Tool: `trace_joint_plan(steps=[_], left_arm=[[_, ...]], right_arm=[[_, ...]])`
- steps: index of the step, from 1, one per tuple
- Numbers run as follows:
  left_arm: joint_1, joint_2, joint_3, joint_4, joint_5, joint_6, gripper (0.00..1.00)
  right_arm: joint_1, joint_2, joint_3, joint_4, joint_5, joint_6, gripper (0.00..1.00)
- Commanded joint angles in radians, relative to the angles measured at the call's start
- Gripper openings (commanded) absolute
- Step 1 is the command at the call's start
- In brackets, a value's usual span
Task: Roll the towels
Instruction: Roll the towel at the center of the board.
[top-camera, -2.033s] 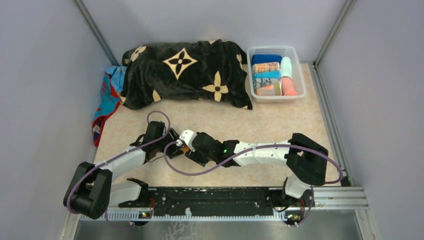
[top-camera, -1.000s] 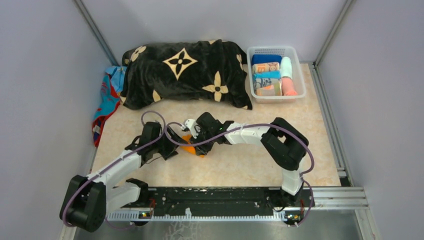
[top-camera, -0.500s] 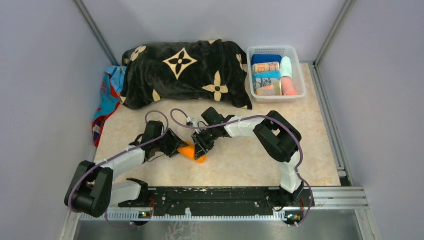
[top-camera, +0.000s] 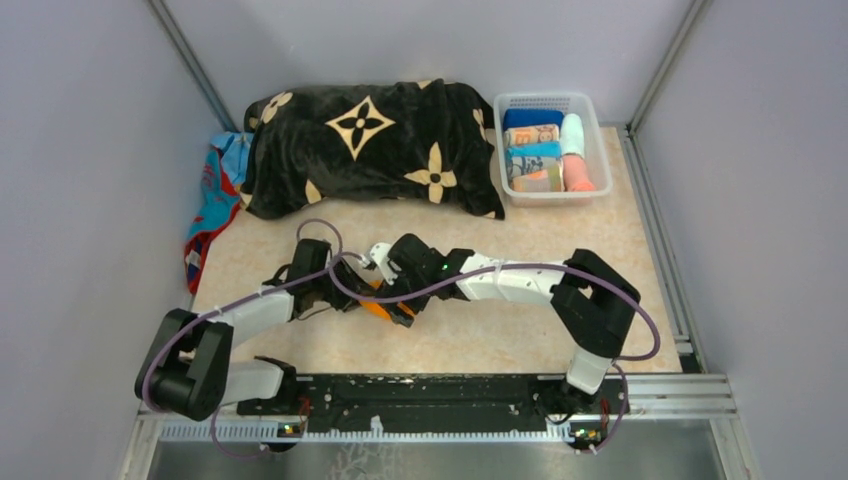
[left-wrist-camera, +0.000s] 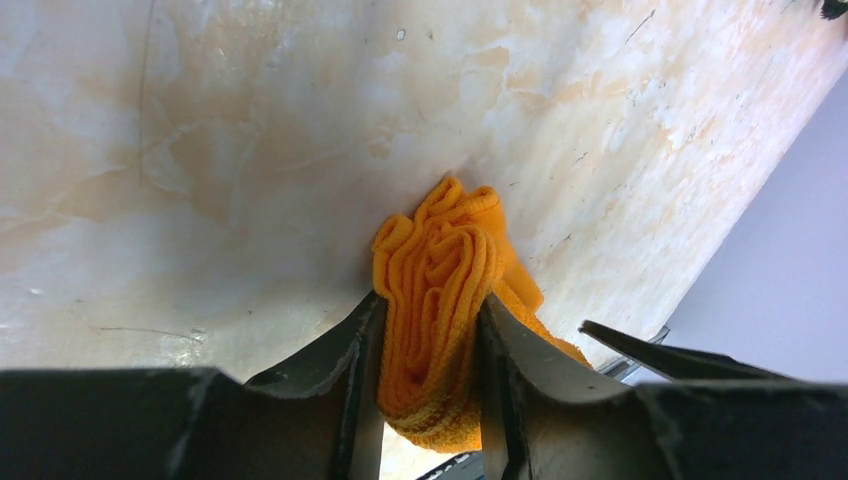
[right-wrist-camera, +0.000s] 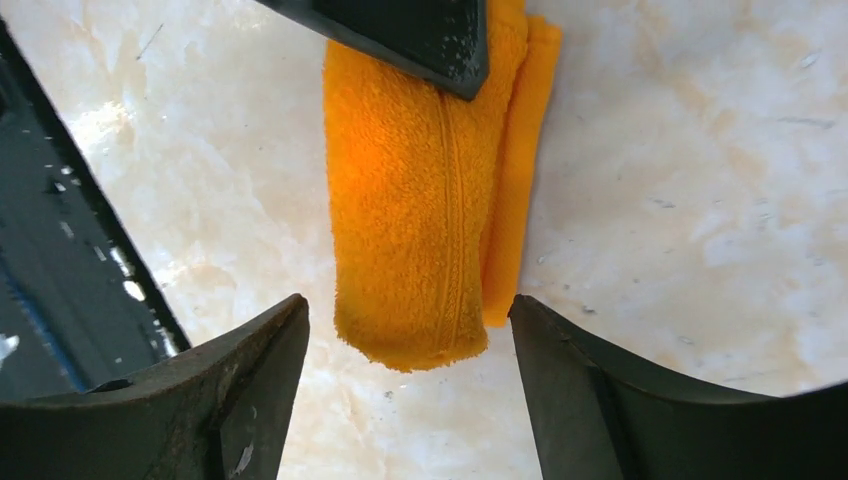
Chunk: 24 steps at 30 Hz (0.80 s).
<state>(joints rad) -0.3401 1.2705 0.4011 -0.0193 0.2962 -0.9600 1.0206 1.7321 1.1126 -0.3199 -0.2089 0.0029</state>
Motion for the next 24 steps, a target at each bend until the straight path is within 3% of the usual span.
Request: trace_joint_plan(steps=[1,11,24], left_arm=[[0.000,0.045,-0.010,-0.097,-0.037,0.058,0.39],[0.000,0.050,-0.001,-0.099,-0.036,0.065,0.41],[-0.003,0.073,0.004,-0.080,-0.022,0.085,0.44]], right_arm=[[0.083,-0.054,0.056,0.012,0.255,-0.118,0.74],[0.181,0.112,0.148,0.019,0.383,-0.211,0.74],[0.182,0.240,0.175,-0.012,0.351,-0.232,0.56]])
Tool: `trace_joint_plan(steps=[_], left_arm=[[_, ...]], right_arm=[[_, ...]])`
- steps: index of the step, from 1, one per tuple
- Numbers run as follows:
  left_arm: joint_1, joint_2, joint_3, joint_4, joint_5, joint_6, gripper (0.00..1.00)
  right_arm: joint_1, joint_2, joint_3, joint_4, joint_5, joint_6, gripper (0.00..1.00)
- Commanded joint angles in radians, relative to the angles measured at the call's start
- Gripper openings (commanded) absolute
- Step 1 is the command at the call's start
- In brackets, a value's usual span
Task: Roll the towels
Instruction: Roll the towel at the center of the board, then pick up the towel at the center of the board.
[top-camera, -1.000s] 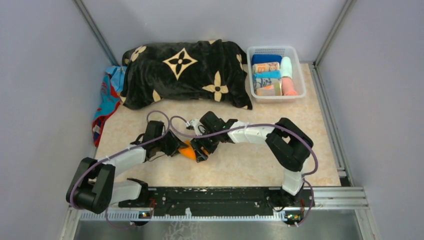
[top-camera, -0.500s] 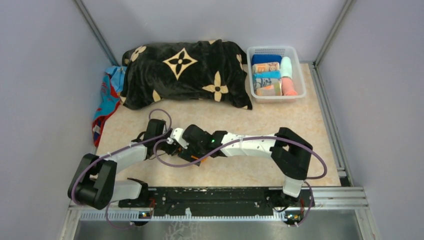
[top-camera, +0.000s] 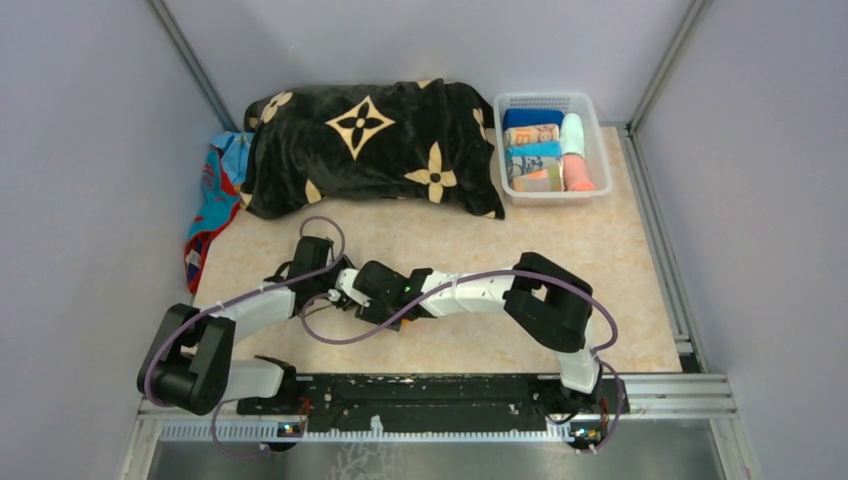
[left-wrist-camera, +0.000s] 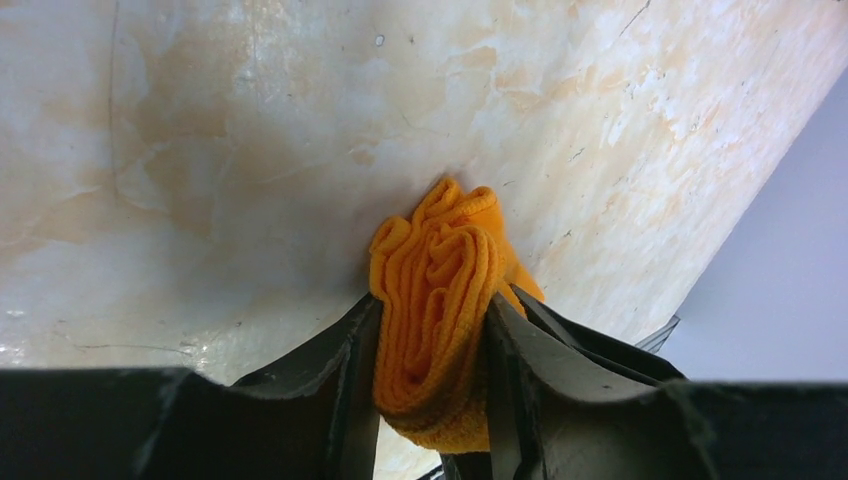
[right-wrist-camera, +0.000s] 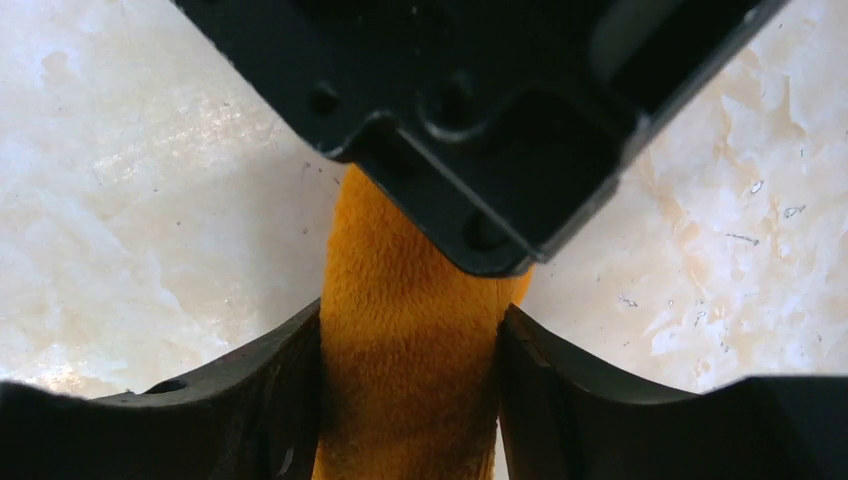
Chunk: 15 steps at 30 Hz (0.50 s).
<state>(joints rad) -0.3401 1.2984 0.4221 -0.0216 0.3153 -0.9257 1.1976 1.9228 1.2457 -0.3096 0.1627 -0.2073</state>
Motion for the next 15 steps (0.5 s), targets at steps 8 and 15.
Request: trace_joint_plan(steps=[8,15], left_arm=[[-0.004,0.037,0.017,-0.120,-0.058,0.094,0.55],[0.029,-0.063,0.147,-0.260,-0.189,0.160,0.73]], right_arm=[[0.001,0.072,0.050,-0.075,-0.062,-0.003,0.29],[-0.008,-0.061,-0.063,-0.102,-0.002,0.027,0.04]])
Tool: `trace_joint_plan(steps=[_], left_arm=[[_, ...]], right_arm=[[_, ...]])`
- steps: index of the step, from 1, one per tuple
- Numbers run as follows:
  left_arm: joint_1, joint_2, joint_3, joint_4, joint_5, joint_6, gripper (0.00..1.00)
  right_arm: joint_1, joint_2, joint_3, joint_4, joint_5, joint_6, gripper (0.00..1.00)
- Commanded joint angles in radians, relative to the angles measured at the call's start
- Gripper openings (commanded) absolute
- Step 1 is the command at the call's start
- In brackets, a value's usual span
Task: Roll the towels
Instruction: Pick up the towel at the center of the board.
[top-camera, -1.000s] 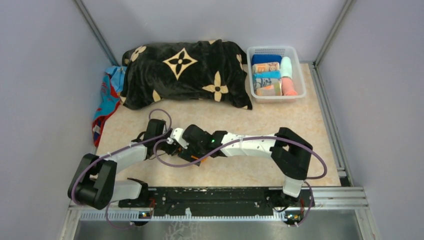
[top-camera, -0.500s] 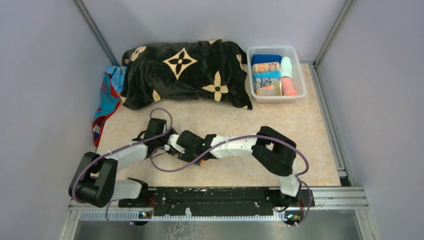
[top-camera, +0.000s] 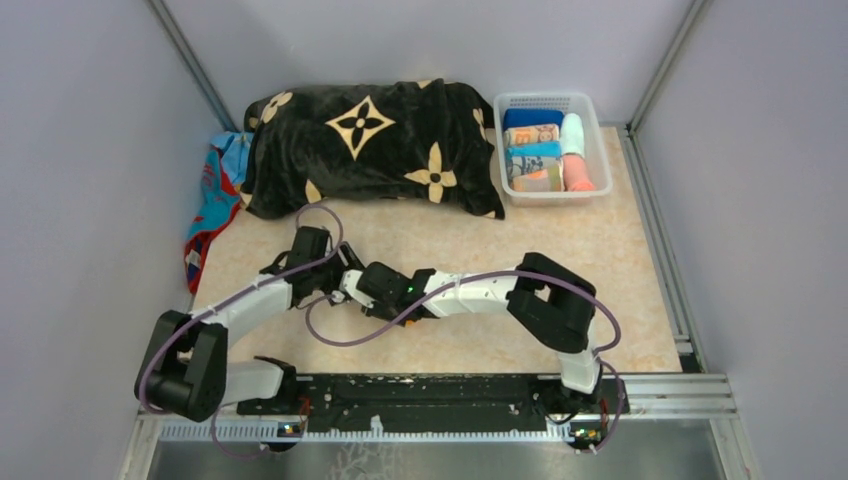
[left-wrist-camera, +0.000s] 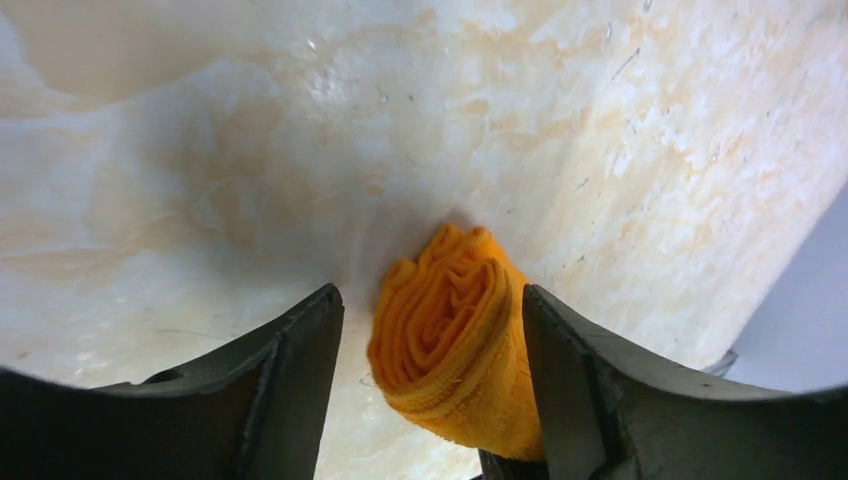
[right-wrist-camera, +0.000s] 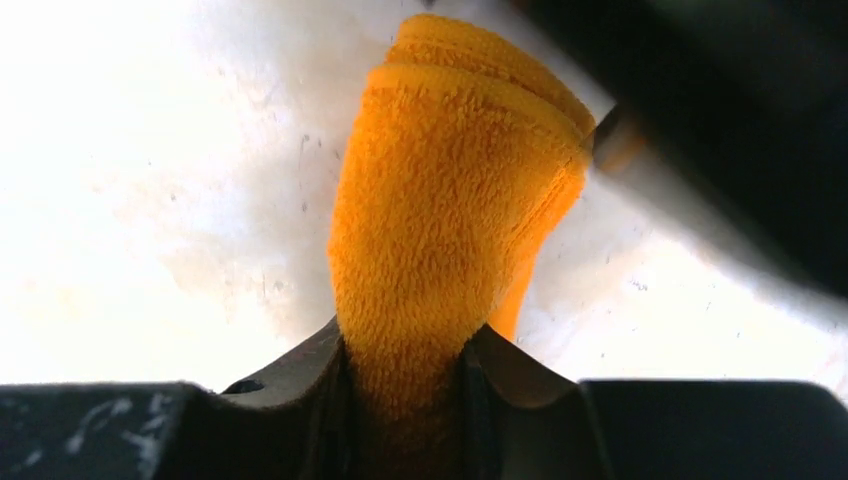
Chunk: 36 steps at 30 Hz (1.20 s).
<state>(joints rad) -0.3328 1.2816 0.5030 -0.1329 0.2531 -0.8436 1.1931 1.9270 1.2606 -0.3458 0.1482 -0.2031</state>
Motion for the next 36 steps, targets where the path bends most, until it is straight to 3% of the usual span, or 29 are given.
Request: trace_joint_plan(steps=[1,4,10,16,21,29,36], left_arm=[[0.032,-0.058,0.086,-0.169,-0.142,0.093,0.75],[0.069,-0.092,0.136,-0.214,-0.169,0.126,0.82],[0.165,-0.158,0.264,-0.326,-0.188,0.247,0.85],[0.204,-0.259,0.386,-0.355,-0.228,0.404,0.92],[0.194,-0.269,0.466,-0.374,-0.259,0.513,0.93],[0.178,-0.245,0.447,-0.371,-0.296,0.543,0.94],[0.186,-0.172,0.449,-0.364,-0.293,0.548,0.94]], right_arm=[[-0.007,-0.099,-0.099,-0.070,0.026,0.025,0.03],[-0.019,-0.196,-0.146,-0.096,0.075,0.018,0.01],[-0.101,-0.375,-0.162,-0.185,0.173,-0.066,0.00],[-0.312,-0.498,-0.056,-0.270,0.200,-0.223,0.00],[-0.531,-0.535,-0.013,-0.172,0.194,-0.504,0.00],[-0.902,-0.408,0.076,0.159,-0.054,-0.888,0.00],[-1.091,-0.125,0.249,0.282,-0.312,-1.019,0.00]])
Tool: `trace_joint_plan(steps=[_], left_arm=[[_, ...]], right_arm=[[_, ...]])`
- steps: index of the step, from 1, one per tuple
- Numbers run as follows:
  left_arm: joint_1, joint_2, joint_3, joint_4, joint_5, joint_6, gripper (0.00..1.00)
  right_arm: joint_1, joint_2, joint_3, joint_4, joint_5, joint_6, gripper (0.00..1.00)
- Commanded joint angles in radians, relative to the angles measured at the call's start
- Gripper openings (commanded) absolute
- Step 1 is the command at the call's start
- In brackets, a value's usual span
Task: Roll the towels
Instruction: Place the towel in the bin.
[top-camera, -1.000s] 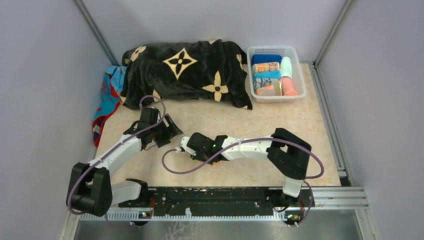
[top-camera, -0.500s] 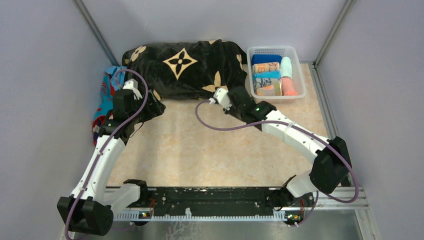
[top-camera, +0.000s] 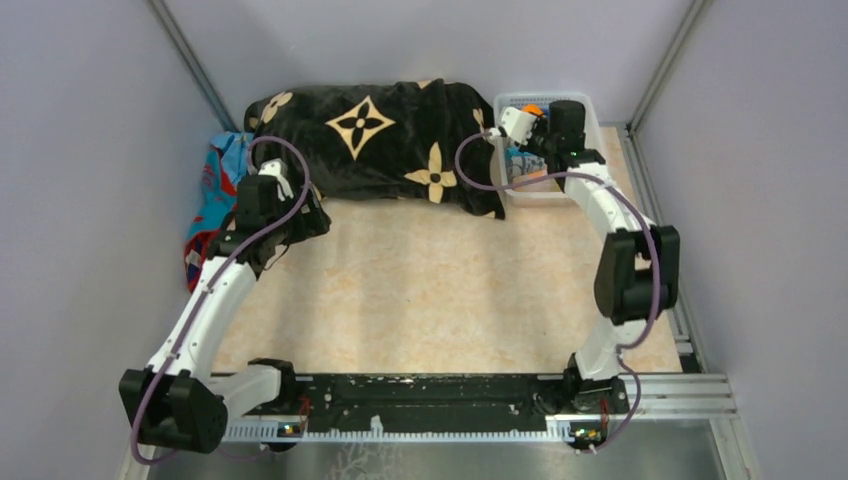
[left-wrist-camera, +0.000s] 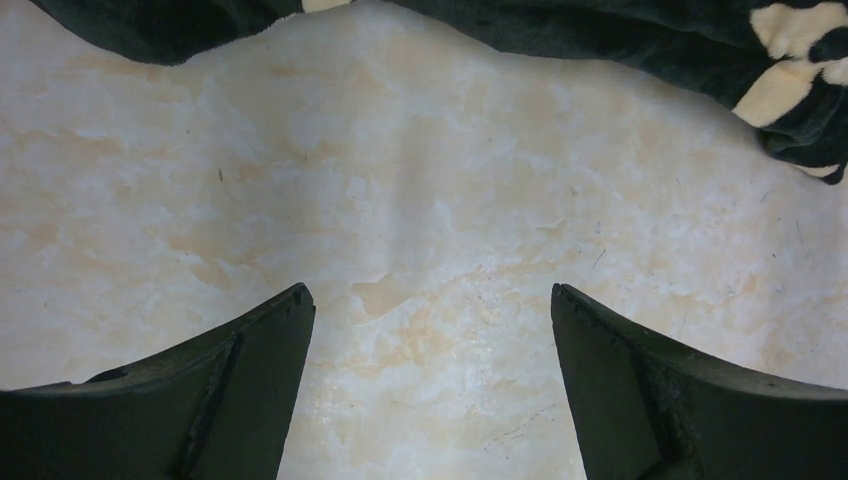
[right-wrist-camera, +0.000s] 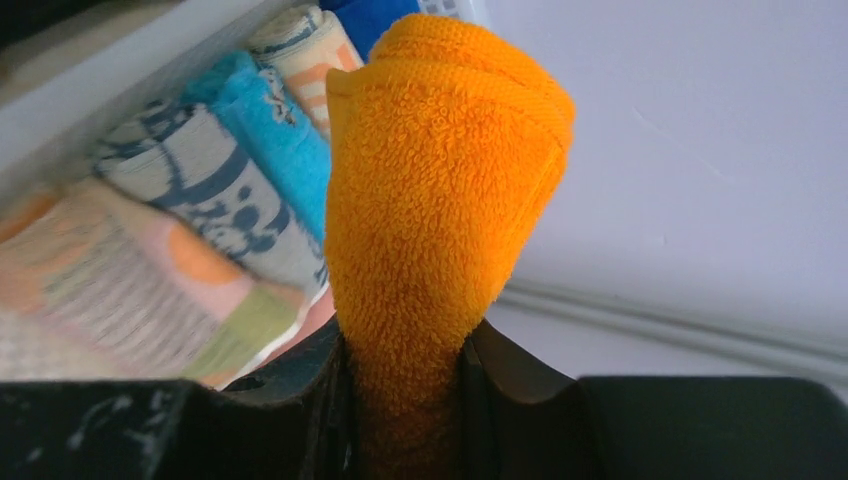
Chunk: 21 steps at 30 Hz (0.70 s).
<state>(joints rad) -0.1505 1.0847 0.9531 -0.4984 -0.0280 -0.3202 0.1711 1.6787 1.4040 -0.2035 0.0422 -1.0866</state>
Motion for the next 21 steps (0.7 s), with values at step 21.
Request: trace_joint_plan(steps=[21], left_arm=[[0.151,0.095,-0.054,0.076,0.099,0.004,0.93]], right_arm=[[-0.177,0.540,0.504,-0.164,-0.523,-0.457,0.00]])
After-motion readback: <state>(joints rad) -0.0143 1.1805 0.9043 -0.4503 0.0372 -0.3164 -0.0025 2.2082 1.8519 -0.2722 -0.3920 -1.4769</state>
